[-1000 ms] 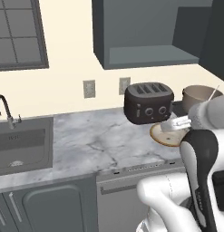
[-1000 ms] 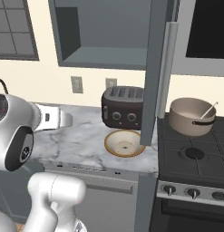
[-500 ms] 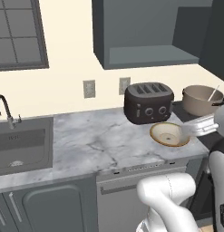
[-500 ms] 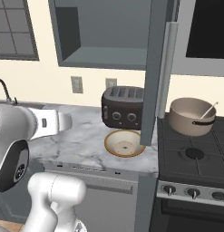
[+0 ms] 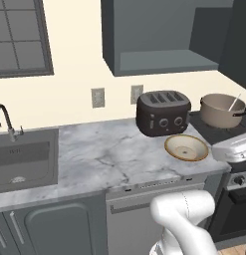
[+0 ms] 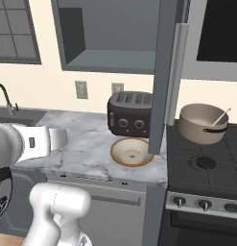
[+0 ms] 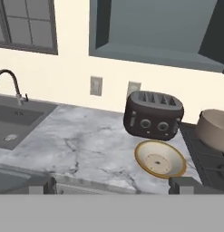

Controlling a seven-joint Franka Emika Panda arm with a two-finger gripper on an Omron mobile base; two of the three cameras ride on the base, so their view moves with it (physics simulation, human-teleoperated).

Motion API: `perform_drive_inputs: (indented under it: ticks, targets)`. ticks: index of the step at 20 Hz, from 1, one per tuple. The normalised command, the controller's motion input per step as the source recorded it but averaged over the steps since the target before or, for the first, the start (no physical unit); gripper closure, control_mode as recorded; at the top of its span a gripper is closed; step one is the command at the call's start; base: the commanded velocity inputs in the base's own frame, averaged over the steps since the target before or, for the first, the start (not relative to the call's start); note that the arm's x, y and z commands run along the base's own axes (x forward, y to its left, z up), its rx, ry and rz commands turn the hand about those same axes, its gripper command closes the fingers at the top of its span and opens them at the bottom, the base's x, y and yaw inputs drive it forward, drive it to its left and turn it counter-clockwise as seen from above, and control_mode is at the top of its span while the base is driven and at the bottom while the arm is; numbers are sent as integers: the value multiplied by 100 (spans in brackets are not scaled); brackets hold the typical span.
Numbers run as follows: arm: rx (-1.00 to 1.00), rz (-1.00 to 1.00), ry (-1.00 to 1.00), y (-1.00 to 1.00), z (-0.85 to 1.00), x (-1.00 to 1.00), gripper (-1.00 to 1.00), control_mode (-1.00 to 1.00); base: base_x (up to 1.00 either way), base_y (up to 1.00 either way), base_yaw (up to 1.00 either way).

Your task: Open the cabinet and move the ladle to the pot. Then close the cabinet.

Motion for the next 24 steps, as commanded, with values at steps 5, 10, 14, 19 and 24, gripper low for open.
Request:
perform_drive_inputs:
  ticks: [5,10,14,19,24]
  targets:
    - [1,0,-10,-25,0,-57,-100,-100,0,0,0]
    - [8,0,-5,-30,0,-51,-100,-100,0,0,0]
    - [14,0,-10,-30,0,-48,-100,-100,0,0,0]
    - [19,0,-10,-30,0,-28,-100,-100,0,0,0]
    - [23,0,-10,-32,0,-10,-100,-100,0,0,0]
